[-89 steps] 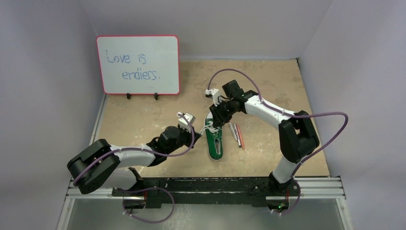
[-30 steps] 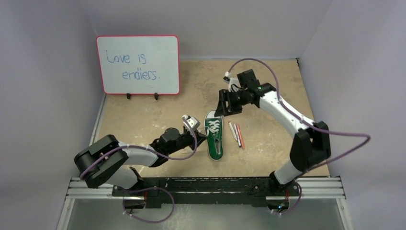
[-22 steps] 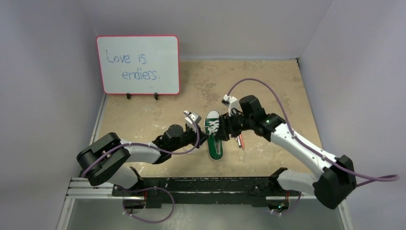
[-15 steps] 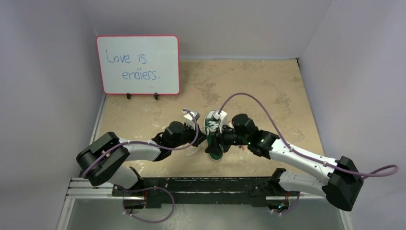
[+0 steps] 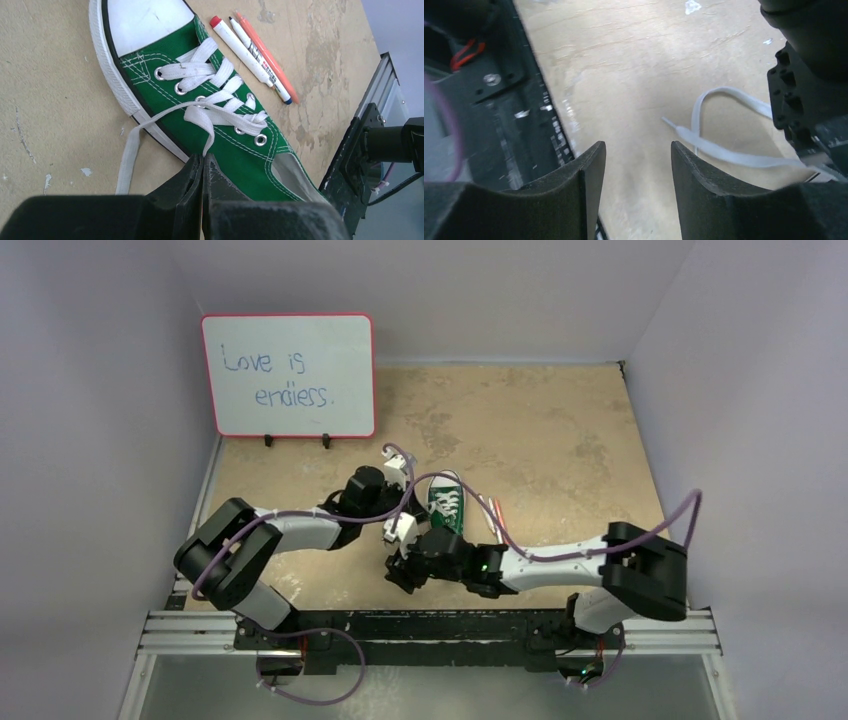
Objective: Tie the shoes
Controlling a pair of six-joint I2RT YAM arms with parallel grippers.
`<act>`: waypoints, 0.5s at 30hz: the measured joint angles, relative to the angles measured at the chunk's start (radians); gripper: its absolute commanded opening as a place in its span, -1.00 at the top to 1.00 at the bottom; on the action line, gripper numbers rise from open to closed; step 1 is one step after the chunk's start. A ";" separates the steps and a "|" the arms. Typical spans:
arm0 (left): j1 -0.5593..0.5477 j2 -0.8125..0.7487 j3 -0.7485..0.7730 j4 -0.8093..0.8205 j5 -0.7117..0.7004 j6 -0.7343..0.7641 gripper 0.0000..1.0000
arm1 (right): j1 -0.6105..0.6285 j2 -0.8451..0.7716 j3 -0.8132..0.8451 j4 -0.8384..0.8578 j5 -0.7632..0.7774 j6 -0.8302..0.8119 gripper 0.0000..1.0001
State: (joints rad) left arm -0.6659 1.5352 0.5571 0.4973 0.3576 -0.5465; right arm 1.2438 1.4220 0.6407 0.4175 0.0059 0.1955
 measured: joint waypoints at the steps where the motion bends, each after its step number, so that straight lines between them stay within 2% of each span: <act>1: 0.002 0.008 0.008 -0.009 0.008 0.001 1.00 | 0.014 0.041 0.012 0.022 0.040 -0.011 -0.06; 7: 0.011 0.017 0.030 -0.078 0.038 0.020 1.00 | 0.060 0.214 0.096 0.108 0.236 -0.061 -0.07; 15: 0.046 0.009 0.057 -0.165 0.071 0.061 1.00 | 0.064 0.370 0.187 0.192 0.461 -0.069 -0.04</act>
State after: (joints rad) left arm -0.6201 1.5440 0.6144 0.3321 0.4282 -0.4854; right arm 1.3079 1.7920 0.8276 0.6094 0.4671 0.1268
